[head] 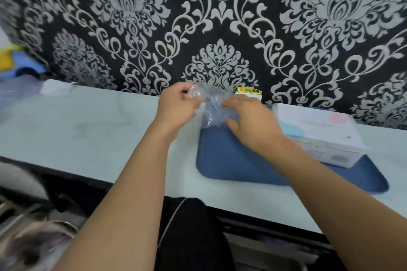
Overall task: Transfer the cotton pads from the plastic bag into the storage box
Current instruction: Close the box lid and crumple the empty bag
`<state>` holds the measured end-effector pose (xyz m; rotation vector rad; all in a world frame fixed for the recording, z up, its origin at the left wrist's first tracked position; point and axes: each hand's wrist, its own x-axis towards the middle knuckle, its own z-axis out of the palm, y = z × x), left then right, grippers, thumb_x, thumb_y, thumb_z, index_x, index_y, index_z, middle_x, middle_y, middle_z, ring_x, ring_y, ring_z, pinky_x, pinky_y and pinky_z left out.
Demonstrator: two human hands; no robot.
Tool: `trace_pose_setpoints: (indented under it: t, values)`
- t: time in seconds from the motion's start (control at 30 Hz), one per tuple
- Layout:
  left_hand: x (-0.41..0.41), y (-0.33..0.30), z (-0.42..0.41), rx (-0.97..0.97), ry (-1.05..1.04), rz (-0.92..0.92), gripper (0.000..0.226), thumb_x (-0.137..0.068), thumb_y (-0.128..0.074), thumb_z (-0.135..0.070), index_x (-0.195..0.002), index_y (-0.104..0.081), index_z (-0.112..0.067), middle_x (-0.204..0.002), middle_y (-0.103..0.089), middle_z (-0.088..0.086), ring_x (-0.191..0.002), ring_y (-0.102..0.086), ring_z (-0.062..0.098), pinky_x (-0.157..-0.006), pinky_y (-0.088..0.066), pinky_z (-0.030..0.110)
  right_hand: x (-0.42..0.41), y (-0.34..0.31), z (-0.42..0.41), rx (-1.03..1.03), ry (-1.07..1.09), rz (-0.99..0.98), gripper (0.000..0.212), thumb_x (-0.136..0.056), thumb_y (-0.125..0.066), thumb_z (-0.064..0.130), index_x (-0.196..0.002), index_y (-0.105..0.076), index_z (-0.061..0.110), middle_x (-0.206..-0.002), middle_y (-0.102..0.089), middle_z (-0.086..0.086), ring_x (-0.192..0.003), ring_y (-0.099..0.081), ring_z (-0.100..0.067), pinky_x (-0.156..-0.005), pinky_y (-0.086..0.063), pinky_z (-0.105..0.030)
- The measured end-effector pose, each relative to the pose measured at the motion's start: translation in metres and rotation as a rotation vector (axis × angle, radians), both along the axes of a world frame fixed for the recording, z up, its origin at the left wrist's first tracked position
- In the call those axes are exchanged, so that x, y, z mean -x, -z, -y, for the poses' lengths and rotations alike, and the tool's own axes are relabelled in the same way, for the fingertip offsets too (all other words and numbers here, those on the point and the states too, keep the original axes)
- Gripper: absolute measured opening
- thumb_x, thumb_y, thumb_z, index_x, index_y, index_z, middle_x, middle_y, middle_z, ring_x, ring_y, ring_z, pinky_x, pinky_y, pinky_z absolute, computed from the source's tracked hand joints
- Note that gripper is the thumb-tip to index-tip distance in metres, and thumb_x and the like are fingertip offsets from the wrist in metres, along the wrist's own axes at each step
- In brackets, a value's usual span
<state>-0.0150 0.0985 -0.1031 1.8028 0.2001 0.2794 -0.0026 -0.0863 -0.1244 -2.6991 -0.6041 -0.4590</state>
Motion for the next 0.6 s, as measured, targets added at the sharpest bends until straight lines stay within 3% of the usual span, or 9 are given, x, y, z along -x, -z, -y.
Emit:
trace_pose_setpoints:
  t: [0.1,0.2,0.37,0.5,0.6]
  values:
    - [0.061,-0.009,-0.061,0.097,-0.052,0.122,0.026,-0.087,-0.075,-0.009,-0.111,-0.067,-0.019,-0.088,-0.07,0.001,-0.081,-0.07,0.011,-0.075,-0.062,0.032,0.038,-0.014,-0.048,-0.18,-0.139,0.039,0.018,-0.093,-0.062,0.022,-0.097,-0.075,0.01,-0.096,-0.075,-0.009,-0.089,-0.068,-0.03,-0.077,-0.057,-0.045]
    - [0.128,-0.001,-0.133,0.098,-0.241,0.209,0.027,-0.084,-0.079,-0.012,-0.101,-0.061,-0.021,-0.085,-0.07,0.005,-0.083,-0.072,0.019,-0.073,-0.061,0.032,0.083,-0.032,-0.123,-0.253,-0.315,-0.008,0.015,-0.09,-0.064,0.018,-0.093,-0.079,0.014,-0.089,-0.076,-0.003,-0.084,-0.069,-0.021,-0.075,-0.057,-0.038]
    - [0.227,0.046,-0.241,-0.213,-0.528,0.099,0.026,-0.08,-0.08,-0.012,-0.078,-0.057,-0.024,-0.077,-0.072,0.012,-0.068,-0.067,0.019,-0.067,-0.052,0.031,0.15,-0.006,-0.266,-0.062,-0.458,-0.165,0.014,-0.083,-0.06,0.016,-0.087,-0.073,0.016,-0.093,-0.071,-0.005,-0.086,-0.066,-0.028,-0.073,-0.056,-0.037]
    - [0.295,0.127,-0.291,-0.31,-0.592,-0.006,0.027,-0.08,-0.077,-0.004,-0.07,-0.06,-0.022,-0.067,-0.066,-0.001,-0.064,-0.064,0.005,-0.065,-0.052,0.027,0.214,0.062,-0.339,0.217,-0.52,-0.248,0.005,-0.085,-0.062,0.015,-0.089,-0.063,0.013,-0.101,-0.064,-0.009,-0.095,-0.063,-0.03,-0.063,-0.045,-0.035]
    - [0.321,0.191,-0.297,-0.379,-0.617,-0.134,0.023,-0.083,-0.073,-0.009,-0.07,-0.061,-0.022,-0.068,-0.067,-0.006,-0.067,-0.065,0.011,-0.067,-0.056,0.039,0.236,0.108,-0.36,0.306,-0.575,-0.177,0.025,-0.087,-0.062,0.006,-0.111,-0.065,0.013,-0.115,-0.06,-0.009,-0.107,-0.057,-0.03,-0.079,-0.048,-0.041]
